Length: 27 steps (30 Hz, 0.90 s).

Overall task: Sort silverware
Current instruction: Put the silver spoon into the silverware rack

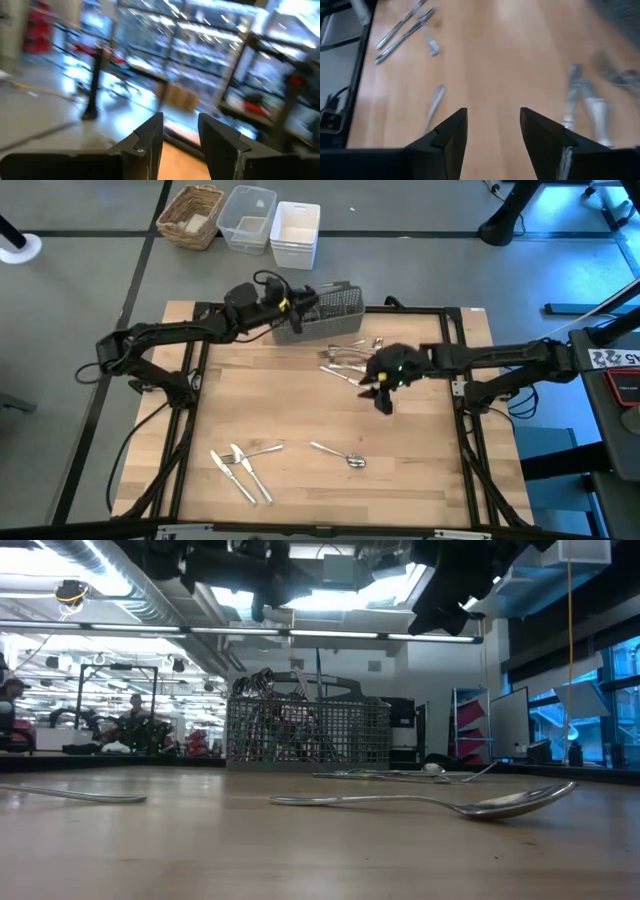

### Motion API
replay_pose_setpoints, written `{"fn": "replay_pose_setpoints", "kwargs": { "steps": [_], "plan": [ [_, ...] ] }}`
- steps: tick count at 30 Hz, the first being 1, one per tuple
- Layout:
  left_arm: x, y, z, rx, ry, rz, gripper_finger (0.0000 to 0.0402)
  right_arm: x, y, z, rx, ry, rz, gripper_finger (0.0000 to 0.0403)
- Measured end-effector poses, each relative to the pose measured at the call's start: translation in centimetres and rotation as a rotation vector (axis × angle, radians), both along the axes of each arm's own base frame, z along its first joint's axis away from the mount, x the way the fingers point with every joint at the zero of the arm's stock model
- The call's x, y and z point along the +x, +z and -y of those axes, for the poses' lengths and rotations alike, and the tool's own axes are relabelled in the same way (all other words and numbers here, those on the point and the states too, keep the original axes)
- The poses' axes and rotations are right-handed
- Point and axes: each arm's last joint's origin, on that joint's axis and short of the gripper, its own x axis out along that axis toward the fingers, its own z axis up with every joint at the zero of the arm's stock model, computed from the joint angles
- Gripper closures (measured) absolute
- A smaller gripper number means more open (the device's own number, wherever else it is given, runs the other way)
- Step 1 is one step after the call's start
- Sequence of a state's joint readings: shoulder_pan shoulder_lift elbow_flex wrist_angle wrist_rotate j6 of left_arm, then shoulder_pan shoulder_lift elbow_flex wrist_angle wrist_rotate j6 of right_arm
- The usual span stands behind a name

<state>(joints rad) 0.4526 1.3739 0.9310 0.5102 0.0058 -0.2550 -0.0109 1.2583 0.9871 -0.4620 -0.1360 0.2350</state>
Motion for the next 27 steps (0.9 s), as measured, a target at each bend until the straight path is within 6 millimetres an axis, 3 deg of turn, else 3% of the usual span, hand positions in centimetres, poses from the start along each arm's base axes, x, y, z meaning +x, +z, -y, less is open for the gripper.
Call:
{"fn": "replay_pose_setpoints", "kwargs": {
  "steps": [11,18,27],
  "plan": [
    [0.4,-0.5,6.6,-0.134,-0.381,-0.187,0.0286,3.0,-3.9,-6.3,0.065,0.109,-0.082,0.022],
    [0.7,-2.0,10.4,-0.212,-0.502,-0.332,0.0286,3.7,-6.9,-9.7,0.094,0.064,-0.183,0.022],
    [0.8,-2.4,13.6,-0.283,-0.595,-0.376,0.0286,4.9,-9.6,-13.5,0.075,0.038,-0.121,0.022]
  ]
}}
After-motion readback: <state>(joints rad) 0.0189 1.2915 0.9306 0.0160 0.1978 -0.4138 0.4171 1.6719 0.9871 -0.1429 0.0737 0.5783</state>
